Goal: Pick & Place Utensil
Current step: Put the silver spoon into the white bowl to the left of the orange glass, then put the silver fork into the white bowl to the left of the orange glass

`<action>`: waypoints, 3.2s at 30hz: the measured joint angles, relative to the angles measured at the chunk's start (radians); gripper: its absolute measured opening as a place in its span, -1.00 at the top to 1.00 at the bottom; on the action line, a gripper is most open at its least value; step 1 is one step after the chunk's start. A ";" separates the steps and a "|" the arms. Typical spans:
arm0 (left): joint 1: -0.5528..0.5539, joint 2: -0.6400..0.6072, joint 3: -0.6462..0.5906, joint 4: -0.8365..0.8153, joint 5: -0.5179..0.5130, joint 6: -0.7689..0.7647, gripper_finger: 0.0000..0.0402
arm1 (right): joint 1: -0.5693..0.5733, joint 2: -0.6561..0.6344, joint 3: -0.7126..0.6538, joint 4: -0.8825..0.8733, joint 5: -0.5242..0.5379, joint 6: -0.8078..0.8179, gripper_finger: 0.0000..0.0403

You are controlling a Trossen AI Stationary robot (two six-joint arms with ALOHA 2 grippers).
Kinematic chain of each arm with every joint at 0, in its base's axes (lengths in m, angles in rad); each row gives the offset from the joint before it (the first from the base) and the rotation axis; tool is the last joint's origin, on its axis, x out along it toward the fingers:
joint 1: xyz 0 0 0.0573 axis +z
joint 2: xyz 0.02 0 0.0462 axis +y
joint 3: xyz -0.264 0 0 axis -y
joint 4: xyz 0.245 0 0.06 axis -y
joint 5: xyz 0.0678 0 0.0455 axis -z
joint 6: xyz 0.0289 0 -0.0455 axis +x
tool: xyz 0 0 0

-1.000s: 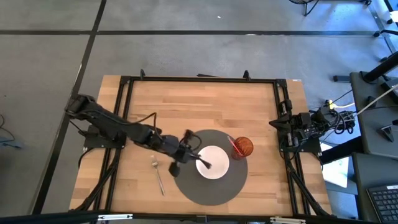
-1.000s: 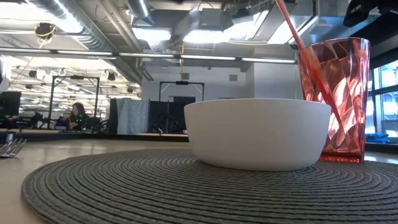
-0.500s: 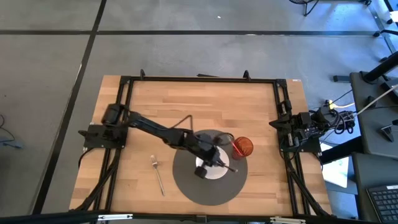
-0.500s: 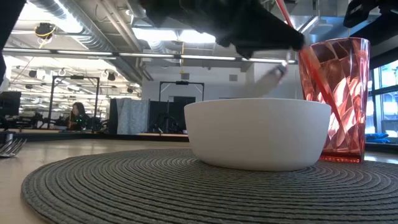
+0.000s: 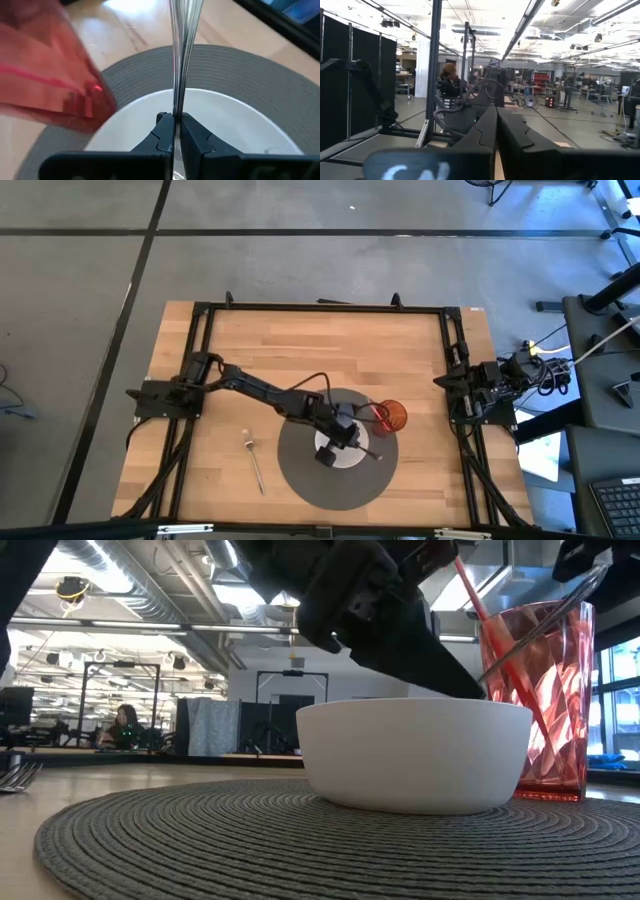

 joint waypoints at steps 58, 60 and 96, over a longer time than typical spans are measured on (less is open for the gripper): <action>0.000 -0.906 -0.740 -0.036 -0.366 -0.279 0.99 | 0.000 0.000 0.000 0.008 -0.015 -0.005 0.95; 0.029 -0.993 -0.915 0.092 -0.371 -0.361 0.99 | 0.000 0.000 0.000 0.008 -0.015 -0.007 0.95; 0.010 -1.931 -1.295 0.000 -0.449 -0.334 0.99 | 0.000 -0.008 0.045 -0.208 0.069 0.105 0.99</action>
